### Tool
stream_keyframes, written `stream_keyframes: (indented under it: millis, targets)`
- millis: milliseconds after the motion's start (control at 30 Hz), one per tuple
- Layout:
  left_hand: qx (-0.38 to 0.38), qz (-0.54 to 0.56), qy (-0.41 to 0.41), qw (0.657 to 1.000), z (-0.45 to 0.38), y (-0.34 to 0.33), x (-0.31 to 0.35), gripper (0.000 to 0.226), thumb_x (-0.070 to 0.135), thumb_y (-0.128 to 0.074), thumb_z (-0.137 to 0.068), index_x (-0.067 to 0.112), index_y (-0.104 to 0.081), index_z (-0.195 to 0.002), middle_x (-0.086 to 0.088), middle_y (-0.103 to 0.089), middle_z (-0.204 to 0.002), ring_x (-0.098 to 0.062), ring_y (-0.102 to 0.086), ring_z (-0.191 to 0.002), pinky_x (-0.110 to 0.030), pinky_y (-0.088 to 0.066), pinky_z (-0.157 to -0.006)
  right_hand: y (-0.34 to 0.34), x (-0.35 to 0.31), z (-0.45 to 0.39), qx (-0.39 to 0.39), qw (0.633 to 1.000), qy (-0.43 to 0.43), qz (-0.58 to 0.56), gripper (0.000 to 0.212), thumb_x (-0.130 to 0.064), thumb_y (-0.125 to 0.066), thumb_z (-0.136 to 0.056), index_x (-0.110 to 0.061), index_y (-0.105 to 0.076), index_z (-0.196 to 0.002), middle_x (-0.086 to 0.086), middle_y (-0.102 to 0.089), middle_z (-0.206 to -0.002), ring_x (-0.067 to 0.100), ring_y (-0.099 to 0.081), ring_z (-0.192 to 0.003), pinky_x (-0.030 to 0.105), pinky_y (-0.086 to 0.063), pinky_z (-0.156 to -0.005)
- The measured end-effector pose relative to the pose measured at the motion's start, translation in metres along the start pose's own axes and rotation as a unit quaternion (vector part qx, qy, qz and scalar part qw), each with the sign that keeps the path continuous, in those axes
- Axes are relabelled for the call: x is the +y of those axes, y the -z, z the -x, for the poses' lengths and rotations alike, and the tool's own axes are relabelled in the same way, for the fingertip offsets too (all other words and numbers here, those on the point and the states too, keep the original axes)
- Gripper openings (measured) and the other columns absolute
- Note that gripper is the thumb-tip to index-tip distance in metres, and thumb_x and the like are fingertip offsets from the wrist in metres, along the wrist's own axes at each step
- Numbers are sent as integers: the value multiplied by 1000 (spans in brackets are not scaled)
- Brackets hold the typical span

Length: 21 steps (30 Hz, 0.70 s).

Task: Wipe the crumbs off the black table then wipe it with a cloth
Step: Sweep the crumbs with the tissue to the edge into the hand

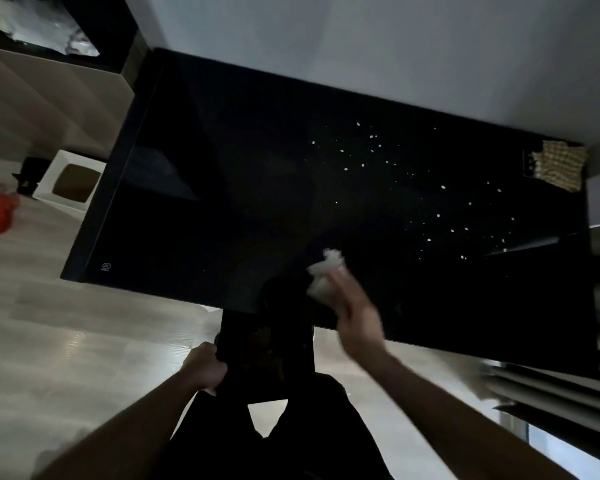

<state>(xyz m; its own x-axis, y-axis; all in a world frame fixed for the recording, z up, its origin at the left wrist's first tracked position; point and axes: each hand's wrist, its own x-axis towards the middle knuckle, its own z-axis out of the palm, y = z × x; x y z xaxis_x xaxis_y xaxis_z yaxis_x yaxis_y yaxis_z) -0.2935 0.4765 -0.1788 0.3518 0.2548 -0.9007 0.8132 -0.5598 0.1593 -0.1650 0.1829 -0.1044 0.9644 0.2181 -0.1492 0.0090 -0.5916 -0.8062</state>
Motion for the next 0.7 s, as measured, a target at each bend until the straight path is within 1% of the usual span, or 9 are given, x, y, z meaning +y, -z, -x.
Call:
stream_keyframes:
  millis: [100, 167, 233, 333, 400, 467, 533, 600, 700]
  targets:
    - [0, 18, 2, 1000, -7, -1, -3, 42, 16, -49, -63, 9, -75, -96, -13, -77, -76, -29, -76, -56, -42, -65, -55, 69, 25, -43, 74, 996, -14, 40, 84, 21, -43, -91, -34, -45, -154, -21, -42, -160, 3, -36, -151, 32, -34, -124]
    - [1, 28, 5, 1000, -6, 0, 0, 40, 13, -48, -66, 9, -75, -96, -15, -76, -80, -31, -76, -55, -42, -64, -52, 110, 53, -71, 120, 986, -67, 96, 77, 10, -45, -96, -35, -38, -158, -16, -38, -163, 6, -36, -151, 34, -39, -120]
    - [1, 35, 8, 999, -1, 0, 6, 34, 10, -49, -70, 9, -74, -94, -15, -75, -84, -32, -76, -56, -43, -64, -51, 140, 86, -92, 146, 968, -125, 162, 68, 0, -46, -99, -31, -36, -158, -8, -32, -168, 20, -38, -150, 42, -41, -117]
    - [12, 36, 13, 999, -4, -3, 4, 33, 14, -52, -70, 11, -75, -92, -13, -76, -83, -31, -77, -63, -43, -66, -56, 154, 123, -111, 76, 953, -177, 234, 67, 2, -44, -97, -17, -32, -160, 4, -18, -172, 36, -24, -154, 50, -26, -125]
    - [16, 23, 13, 1000, -5, -5, 4, 35, 17, -51, -66, 14, -75, -91, -11, -77, -84, -31, -77, -70, -43, -66, -63, 146, 134, -115, 36, 942, -209, 259, 70, -3, -43, -98, -21, -24, -163, 7, -6, -174, 37, -14, -157, 56, -22, -126]
    - [13, 21, 11, 1000, 0, -4, 9, 25, 13, -52, -71, 18, -72, -84, -11, -76, -85, -31, -77, -69, -43, -67, -63, 124, 133, -112, 31, 935, -225, 274, 69, -9, -43, -100, -25, -21, -164, 4, -2, -175, 33, -9, -159, 59, -20, -125]
    - [8, 26, 10, 1000, 2, -4, 11, 25, 11, -51, -74, 18, -72, -86, -12, -76, -86, -31, -78, -67, -43, -67, -61, 93, 119, -99, 31, 942, -178, 282, 66, -9, -46, -99, -20, -29, -162, 6, -8, -174, 32, -12, -159, 58, -19, -126]
    - [10, 26, 6, 1000, -1, -5, 8, 36, 15, -51, -69, 14, -74, -97, -11, -76, -87, -30, -77, -68, -42, -67, -63, 56, 97, -75, 17, 956, -100, 277, 64, -5, -51, -97, -19, -38, -158, 8, -17, -173, 33, -20, -157, 58, -25, -123]
    - [4, 23, 9, 1000, -6, -7, 3, 48, 19, -47, -62, 9, -71, -103, -12, -76, -88, -31, -78, -68, -42, -67, -63, -1, 56, -26, -41, 976, -15, 215, 71, -4, -49, -93, -27, -37, -160, 2, -21, -172, 27, -23, -157, 55, -28, -123]
